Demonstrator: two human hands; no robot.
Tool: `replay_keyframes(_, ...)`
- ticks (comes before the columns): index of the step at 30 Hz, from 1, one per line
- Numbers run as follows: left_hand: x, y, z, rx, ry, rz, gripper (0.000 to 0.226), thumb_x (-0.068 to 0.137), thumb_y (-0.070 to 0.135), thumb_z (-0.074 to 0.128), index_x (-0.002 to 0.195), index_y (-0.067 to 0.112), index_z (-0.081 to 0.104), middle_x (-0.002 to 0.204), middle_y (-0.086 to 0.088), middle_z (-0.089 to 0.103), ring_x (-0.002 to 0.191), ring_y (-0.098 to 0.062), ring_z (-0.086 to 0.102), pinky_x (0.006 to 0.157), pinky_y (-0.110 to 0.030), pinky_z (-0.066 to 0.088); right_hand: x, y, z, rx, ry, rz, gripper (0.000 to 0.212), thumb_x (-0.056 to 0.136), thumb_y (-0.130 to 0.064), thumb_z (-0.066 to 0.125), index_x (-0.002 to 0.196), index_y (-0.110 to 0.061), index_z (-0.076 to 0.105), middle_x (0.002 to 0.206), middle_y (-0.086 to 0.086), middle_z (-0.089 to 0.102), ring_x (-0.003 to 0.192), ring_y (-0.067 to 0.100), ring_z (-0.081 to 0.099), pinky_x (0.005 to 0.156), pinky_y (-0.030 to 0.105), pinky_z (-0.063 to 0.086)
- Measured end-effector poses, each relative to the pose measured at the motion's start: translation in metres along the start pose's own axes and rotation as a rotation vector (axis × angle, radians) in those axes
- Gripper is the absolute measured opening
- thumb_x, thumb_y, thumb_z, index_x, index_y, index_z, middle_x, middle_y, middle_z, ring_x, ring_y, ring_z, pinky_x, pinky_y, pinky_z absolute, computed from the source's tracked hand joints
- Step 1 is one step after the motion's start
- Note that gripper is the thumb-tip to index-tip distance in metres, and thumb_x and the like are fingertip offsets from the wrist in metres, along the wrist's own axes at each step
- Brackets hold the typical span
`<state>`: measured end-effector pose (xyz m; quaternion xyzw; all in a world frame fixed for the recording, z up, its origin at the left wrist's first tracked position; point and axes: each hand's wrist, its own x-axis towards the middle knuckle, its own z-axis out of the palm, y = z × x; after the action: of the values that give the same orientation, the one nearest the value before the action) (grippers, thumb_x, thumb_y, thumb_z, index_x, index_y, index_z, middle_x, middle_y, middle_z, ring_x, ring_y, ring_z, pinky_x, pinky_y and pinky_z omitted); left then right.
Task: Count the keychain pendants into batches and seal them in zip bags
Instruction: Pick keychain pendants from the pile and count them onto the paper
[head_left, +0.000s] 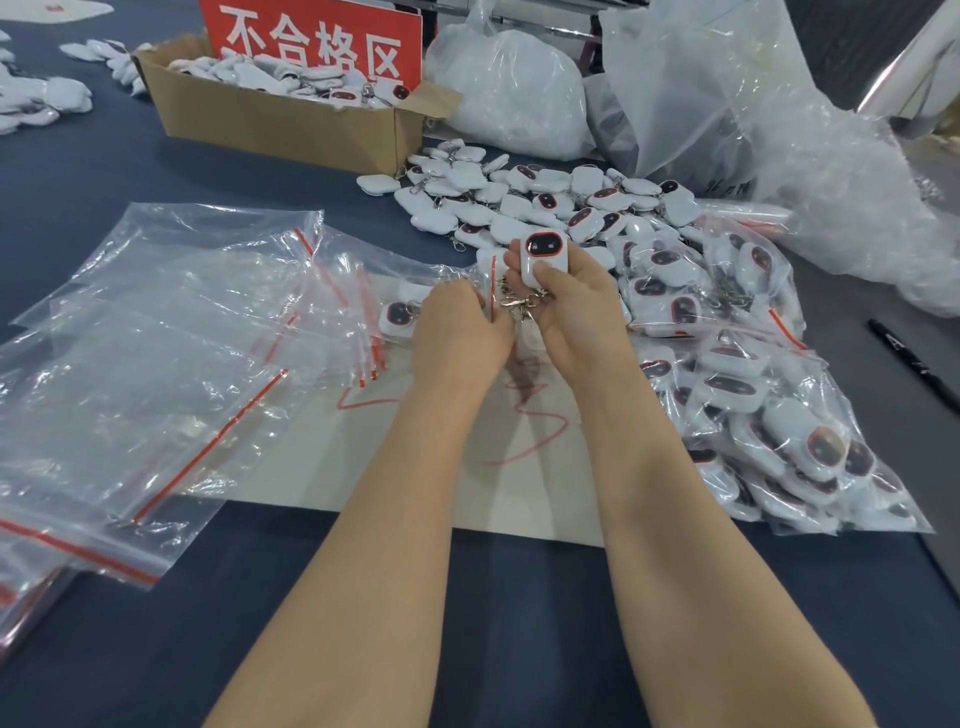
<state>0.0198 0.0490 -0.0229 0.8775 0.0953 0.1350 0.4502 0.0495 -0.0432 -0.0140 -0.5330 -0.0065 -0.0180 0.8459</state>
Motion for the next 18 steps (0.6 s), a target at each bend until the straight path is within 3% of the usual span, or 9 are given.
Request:
replay_keyframes(2,0.002,0.000,0.000,-0.011,0.022,-0.018,0.010,0.085,0.014,0.059,0.075,0.010,0.060,0.080,-0.011,0.064,0.081,-0.029,0.062,0.074,-0.038,0.052,0.001,-0.004,0.003,0.030,0.032,-0.027,0.032,0.095,0.013,0.038,0.126,0.009,0.046,0.108,0.015,0.061,0.092,0.019,0.063,0.079,0.022,0.052)
replay_keyframes(6,0.005,-0.002,0.001,-0.079,0.054,-0.048,0.014,0.085,0.011,0.058,0.082,0.001,0.066,0.078,-0.013,0.067,0.077,-0.030,0.063,0.068,-0.035,0.051,0.000,-0.012,0.014,0.074,-0.050,-0.053,0.029,0.099,0.001,0.044,0.128,0.000,0.045,0.116,0.008,0.062,0.099,0.015,0.064,0.083,0.022,0.051)
replay_keyframes(9,0.007,-0.003,0.001,-0.100,0.067,-0.063,0.017,0.087,0.014,0.057,0.076,0.003,0.064,0.067,-0.006,0.062,0.065,-0.023,0.056,0.053,-0.020,0.037,-0.003,-0.005,0.025,0.008,-0.087,-0.049,0.020,0.099,-0.004,0.047,0.119,-0.008,0.047,0.110,0.003,0.065,0.098,0.015,0.064,0.084,0.026,0.050)
replay_keyframes(12,0.009,-0.003,-0.001,-0.148,0.092,-0.080,0.021,0.088,0.017,0.058,0.073,0.004,0.065,0.055,0.003,0.053,0.050,-0.007,0.046,0.046,-0.009,0.033,-0.003,0.008,0.026,-0.339,0.043,-0.078,0.019,0.094,-0.010,0.058,0.112,-0.010,0.052,0.102,0.007,0.064,0.088,0.017,0.059,0.079,0.034,0.048)
replay_keyframes(15,0.009,-0.002,-0.003,-0.224,0.113,-0.095,0.024,0.087,0.017,0.055,0.074,0.001,0.067,0.055,0.004,0.054,0.051,-0.008,0.045,0.046,-0.012,0.033,-0.002,0.014,0.022,-0.598,0.060,-0.095,0.015,0.090,-0.010,0.061,0.101,-0.014,0.052,0.089,0.005,0.061,0.072,0.014,0.054,0.067,0.031,0.042)
replay_keyframes(18,0.007,0.001,-0.007,-0.318,0.168,-0.121,0.016,0.086,0.015,0.056,0.075,0.007,0.064,0.059,0.008,0.056,0.057,-0.006,0.049,0.050,-0.017,0.034,-0.001,0.010,0.020,-0.746,0.107,-0.133,0.025,0.087,-0.018,0.066,0.102,-0.016,0.045,0.080,0.001,0.056,0.071,0.017,0.054,0.068,0.030,0.043)
